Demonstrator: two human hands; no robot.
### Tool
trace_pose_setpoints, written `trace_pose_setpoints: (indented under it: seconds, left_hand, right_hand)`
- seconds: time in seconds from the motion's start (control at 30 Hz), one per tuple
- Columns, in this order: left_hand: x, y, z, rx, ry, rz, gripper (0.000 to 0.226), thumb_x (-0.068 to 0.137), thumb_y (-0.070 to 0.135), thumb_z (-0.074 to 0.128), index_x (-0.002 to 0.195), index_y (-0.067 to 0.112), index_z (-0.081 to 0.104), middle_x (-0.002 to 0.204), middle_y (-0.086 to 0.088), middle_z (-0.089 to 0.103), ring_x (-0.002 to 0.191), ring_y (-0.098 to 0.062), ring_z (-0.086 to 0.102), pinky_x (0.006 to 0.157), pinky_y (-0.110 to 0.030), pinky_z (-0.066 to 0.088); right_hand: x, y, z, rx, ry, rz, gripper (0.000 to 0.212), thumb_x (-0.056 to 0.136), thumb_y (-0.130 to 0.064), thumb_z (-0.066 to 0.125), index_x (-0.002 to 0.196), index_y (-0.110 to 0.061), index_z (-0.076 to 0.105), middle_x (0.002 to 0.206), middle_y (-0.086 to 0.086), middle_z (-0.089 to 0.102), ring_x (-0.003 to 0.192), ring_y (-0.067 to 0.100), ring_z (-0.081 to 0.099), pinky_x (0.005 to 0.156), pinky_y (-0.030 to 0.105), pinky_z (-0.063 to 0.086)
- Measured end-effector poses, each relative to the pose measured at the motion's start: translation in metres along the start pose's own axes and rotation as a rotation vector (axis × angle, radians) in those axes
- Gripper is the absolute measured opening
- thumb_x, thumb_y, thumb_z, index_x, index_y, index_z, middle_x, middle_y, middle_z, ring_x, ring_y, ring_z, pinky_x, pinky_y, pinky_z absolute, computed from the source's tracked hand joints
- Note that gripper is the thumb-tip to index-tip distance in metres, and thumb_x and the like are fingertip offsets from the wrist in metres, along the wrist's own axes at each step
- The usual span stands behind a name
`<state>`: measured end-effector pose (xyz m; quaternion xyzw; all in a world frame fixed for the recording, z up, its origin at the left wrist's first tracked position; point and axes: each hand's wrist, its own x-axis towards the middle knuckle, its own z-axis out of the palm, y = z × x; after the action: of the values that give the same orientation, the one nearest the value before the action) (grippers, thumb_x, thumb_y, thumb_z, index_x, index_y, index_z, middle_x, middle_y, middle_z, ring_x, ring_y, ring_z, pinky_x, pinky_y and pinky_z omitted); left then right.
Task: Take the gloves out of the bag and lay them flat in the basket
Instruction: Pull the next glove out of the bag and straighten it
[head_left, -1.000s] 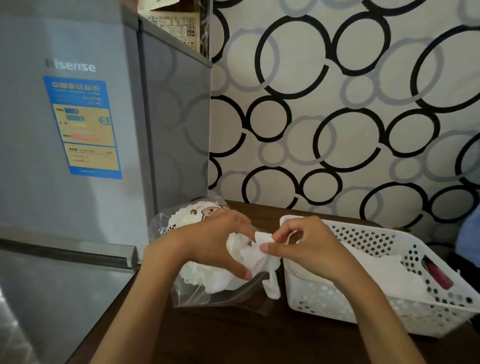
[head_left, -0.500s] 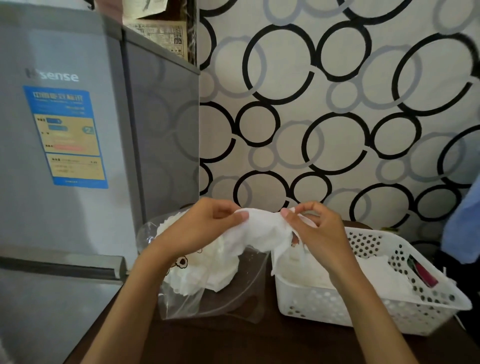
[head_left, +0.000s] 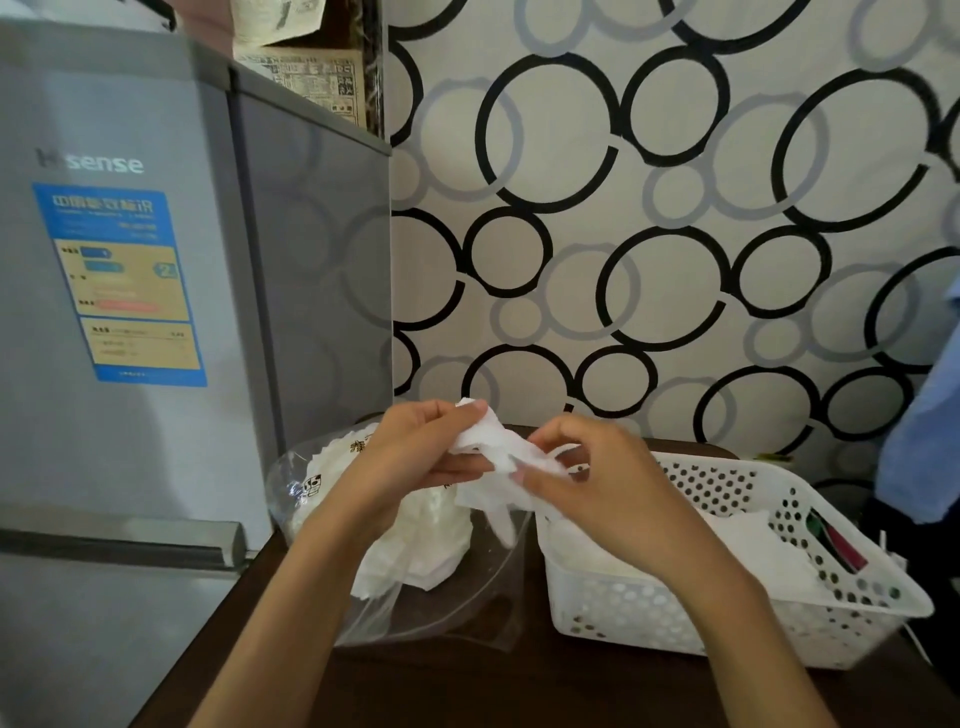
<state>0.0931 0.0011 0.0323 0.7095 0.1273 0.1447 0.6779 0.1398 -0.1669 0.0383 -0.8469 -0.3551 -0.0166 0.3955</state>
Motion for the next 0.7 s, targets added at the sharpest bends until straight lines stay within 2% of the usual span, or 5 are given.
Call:
trace_pose_setpoints:
  seconds: [0.27, 0.37, 0.47, 0.57, 0.7]
  left_hand:
    - [0.001, 0.000, -0.001, 0.321, 0.083, -0.018, 0.041, 0.086, 0.056, 0.054, 0.100, 0.018, 0.062, 0.082, 0.000, 0.065, 0.069, -0.011, 0.058, 0.057, -0.021, 0.050]
    - [0.003, -0.002, -0.006, 0.510, 0.185, 0.206, 0.061, 0.073, 0.077, 0.039, 0.104, 0.027, 0.056, 0.095, 0.008, 0.063, 0.082, -0.009, 0.061, 0.076, -0.034, 0.055]
    - [-0.003, -0.002, -0.004, 0.465, -0.194, 0.362, 0.073, 0.068, 0.085, 0.044, 0.126, 0.040, 0.046, 0.129, 0.015, 0.054, 0.117, -0.002, 0.053, 0.093, -0.025, 0.048]
    - [-0.008, -0.003, 0.012, 0.425, -0.412, 0.363, 0.068, 0.074, 0.060, 0.068, 0.132, 0.039, 0.041, 0.130, 0.023, 0.052, 0.117, 0.005, 0.052, 0.094, -0.017, 0.048]
    - [-0.004, -0.010, 0.028, 0.491, -0.177, 0.446, 0.024, 0.086, 0.017, 0.068, 0.105, 0.029, 0.059, 0.102, 0.013, 0.067, 0.092, 0.001, 0.064, 0.081, -0.023, 0.056]
  right_hand:
    - [0.002, 0.009, -0.026, 0.373, 0.135, -0.017, 0.010, 0.089, -0.021, 0.061, 0.089, -0.026, 0.071, 0.082, -0.009, 0.071, 0.077, 0.002, 0.064, 0.060, 0.011, 0.049]
    - [0.002, 0.009, -0.027, 0.351, 0.128, -0.006, 0.012, 0.091, -0.023, 0.058, 0.087, -0.021, 0.069, 0.078, -0.007, 0.069, 0.071, 0.003, 0.064, 0.057, 0.010, 0.047]
    - [0.002, 0.006, -0.025, 0.371, 0.125, 0.010, 0.014, 0.092, -0.025, 0.056, 0.085, -0.024, 0.068, 0.075, -0.009, 0.068, 0.067, -0.003, 0.061, 0.054, 0.008, 0.046]
    - [0.003, 0.004, -0.023, 0.420, 0.172, 0.045, 0.012, 0.092, -0.026, 0.055, 0.090, -0.027, 0.068, 0.078, -0.011, 0.068, 0.070, -0.003, 0.062, 0.055, 0.010, 0.049]
    - [0.003, 0.007, -0.029, 0.528, 0.169, 0.133, 0.013, 0.090, -0.024, 0.058, 0.094, -0.025, 0.070, 0.090, -0.002, 0.071, 0.082, 0.006, 0.065, 0.068, 0.023, 0.052]
